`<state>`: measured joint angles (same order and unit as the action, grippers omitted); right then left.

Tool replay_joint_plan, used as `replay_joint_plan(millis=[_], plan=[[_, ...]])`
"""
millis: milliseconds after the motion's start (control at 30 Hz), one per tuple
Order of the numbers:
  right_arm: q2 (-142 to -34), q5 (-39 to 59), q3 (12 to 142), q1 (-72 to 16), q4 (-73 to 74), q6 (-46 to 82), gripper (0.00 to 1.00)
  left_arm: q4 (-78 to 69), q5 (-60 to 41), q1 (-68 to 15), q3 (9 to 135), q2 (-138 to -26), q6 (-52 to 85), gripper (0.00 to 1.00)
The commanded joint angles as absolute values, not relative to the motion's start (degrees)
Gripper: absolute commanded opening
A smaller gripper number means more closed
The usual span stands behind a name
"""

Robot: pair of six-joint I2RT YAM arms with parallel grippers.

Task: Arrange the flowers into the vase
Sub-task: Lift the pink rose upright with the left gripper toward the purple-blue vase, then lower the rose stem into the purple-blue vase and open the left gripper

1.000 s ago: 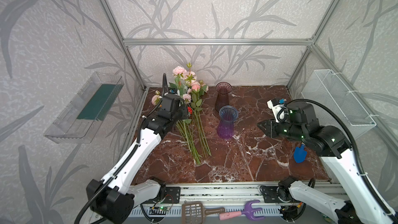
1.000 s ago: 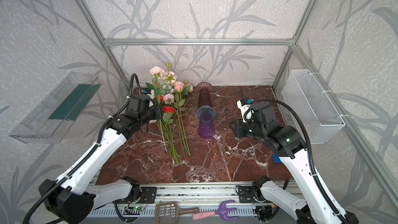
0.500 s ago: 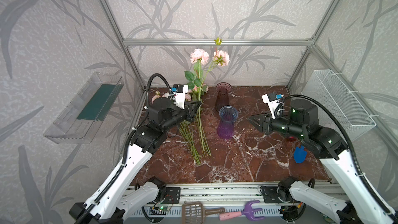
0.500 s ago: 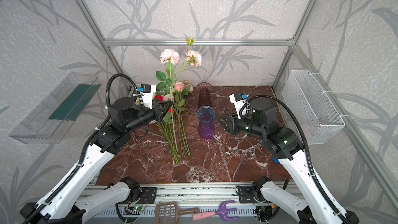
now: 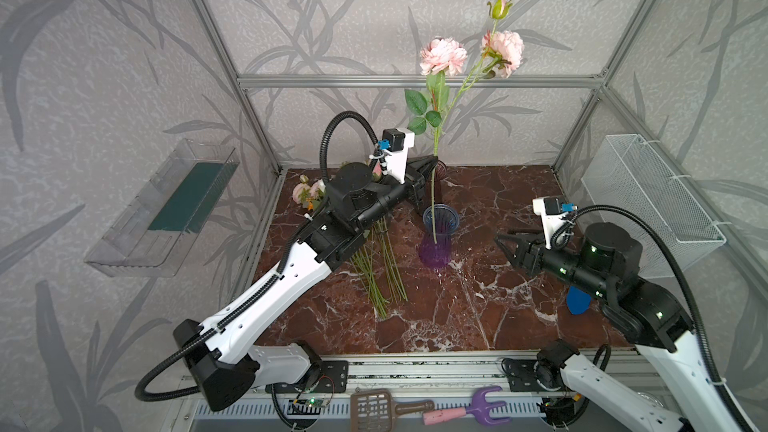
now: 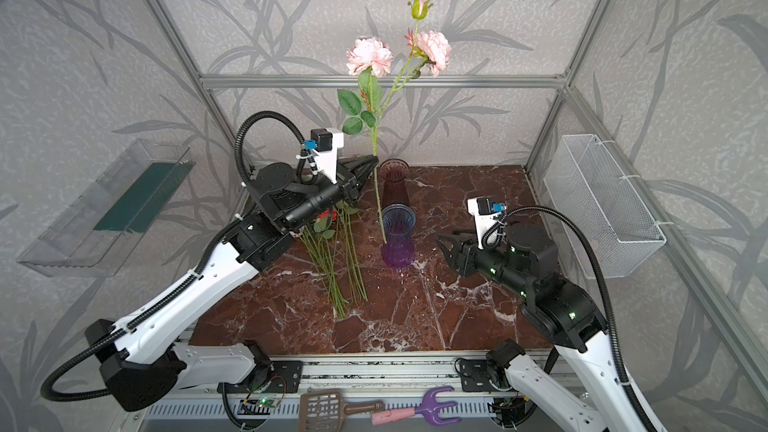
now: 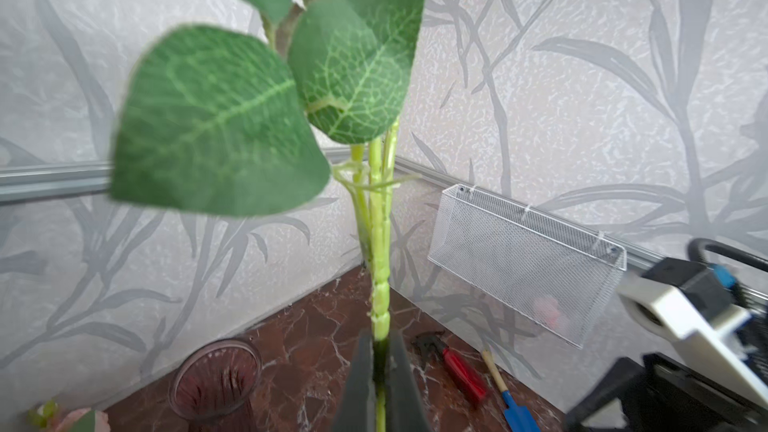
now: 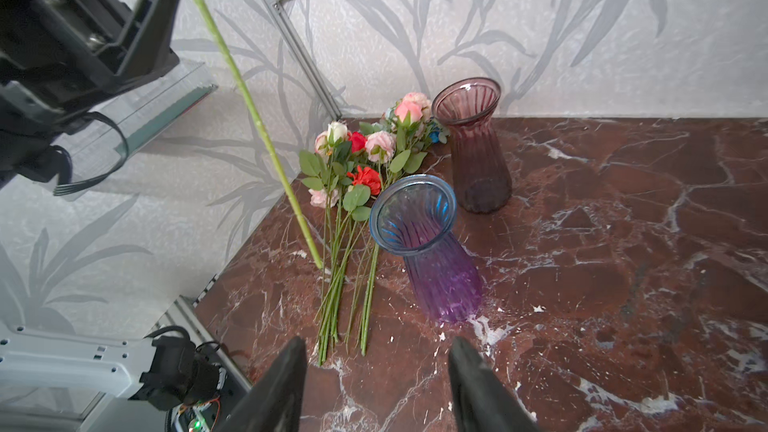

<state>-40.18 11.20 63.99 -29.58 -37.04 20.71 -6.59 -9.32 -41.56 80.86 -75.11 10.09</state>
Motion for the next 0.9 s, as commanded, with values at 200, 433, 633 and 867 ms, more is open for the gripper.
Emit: replay_joint_plan(millis=[200,433,633,867], plan=[[-38.6,2.7,62.3,-29.9,-34.9,16.2,0.57,-17.7,-2.6,-42.7,89.1,-83.7,1.1,0.0],[-38.9,-2.8,58.8,-29.9,-34.2,16.3,0.59,-20.1,-2.6,-42.9,84.9,-86.6,-1.0,0.0],[-39.2,-5.4,55.5,-29.7,-30.9,14.6,0.61,-24.9,1.8,-46.4,75.5,-87.2,-7.1,0.0],[-41.3,-5.7,55.0,-29.1,-29.7,12.0,0.61,-28.8,3.1,-47.3,70.2,-89.5,-4.5,0.0]])
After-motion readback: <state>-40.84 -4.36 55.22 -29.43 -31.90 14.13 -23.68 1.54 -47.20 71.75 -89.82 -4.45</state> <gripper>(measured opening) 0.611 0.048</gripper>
